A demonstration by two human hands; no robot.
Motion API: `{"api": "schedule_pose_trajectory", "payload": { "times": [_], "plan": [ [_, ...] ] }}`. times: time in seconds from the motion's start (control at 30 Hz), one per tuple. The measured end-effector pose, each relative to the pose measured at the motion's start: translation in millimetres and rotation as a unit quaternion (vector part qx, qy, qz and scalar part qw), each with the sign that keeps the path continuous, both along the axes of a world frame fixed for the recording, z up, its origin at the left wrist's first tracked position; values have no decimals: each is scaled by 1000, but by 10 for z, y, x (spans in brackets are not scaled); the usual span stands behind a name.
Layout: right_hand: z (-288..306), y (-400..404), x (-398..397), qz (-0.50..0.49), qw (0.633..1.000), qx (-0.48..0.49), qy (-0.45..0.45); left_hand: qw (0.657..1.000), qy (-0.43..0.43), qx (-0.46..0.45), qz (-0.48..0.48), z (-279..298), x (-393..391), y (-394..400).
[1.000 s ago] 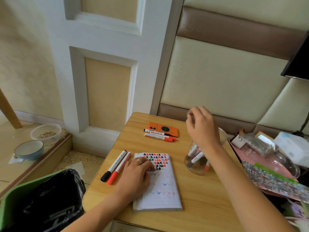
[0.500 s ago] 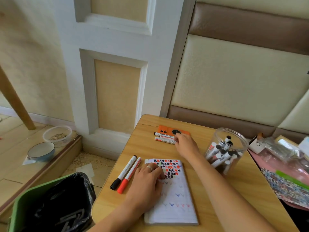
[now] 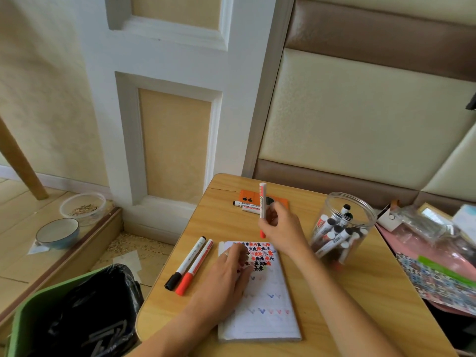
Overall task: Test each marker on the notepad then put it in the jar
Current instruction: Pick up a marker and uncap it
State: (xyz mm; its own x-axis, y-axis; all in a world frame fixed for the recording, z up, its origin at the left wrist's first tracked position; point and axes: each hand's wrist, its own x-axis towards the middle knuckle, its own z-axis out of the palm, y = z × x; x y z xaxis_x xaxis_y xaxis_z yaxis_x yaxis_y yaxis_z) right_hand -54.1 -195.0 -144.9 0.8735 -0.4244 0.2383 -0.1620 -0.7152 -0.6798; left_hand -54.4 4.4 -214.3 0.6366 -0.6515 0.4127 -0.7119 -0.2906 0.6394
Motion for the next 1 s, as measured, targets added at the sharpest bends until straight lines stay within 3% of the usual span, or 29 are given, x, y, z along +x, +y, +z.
{"api": "schedule_pose_trajectory", "payload": {
  "times": [0.17,0.3,0.43,0.5,0.6,0.73,0.87,1.0],
  "plan": [
    [-57,330,-523,73,945,315,-43,999,15,-47,13,0,3,-16],
    [-191,392,-741,73,914,393,-65,999,-37,-4,24,-11,32,-26],
    [-217,187,-834,20,910,388,-148,999,-37,8,22,-18,16,-24],
    [-209,40,-875,8,932,323,-164,999,-46,18,15,-19,7,-22],
    [-238,-95,-929,37,986,104,-122,999,-34,21,1,-10,3,-6],
    [-294,32,-948,91,980,-167,-65,999,-28,22,-9,-30,11,-6],
    [-329,195,-911,152,958,-245,-1,999,-39,-1,-26,2,1,-9],
    [-333,269,-917,166,946,-278,-30,997,-67,2,-34,2,14,-24]
  ]
}}
